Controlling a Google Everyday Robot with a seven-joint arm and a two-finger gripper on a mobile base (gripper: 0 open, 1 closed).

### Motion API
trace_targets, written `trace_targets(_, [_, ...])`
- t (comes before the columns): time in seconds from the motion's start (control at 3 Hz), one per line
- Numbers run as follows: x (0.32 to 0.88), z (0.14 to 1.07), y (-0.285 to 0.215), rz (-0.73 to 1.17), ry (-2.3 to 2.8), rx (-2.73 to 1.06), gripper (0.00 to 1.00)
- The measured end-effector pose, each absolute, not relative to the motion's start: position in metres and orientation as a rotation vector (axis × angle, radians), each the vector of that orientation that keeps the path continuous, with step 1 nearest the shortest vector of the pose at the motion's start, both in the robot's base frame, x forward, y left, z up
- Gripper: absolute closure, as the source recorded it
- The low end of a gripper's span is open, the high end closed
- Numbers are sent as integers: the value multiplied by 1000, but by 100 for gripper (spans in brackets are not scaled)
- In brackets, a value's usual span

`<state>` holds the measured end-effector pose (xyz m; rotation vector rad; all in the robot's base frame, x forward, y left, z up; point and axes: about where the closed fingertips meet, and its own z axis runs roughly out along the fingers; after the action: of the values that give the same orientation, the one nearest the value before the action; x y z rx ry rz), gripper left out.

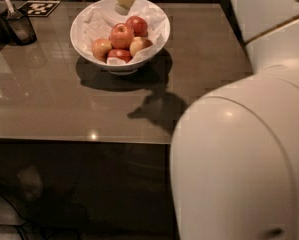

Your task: Pick apple from white bowl

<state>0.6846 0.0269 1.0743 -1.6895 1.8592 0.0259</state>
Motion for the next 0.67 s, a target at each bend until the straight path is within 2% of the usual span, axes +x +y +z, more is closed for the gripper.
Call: trace_targets(0.67, [745,994,56,116,1966,-1686,0])
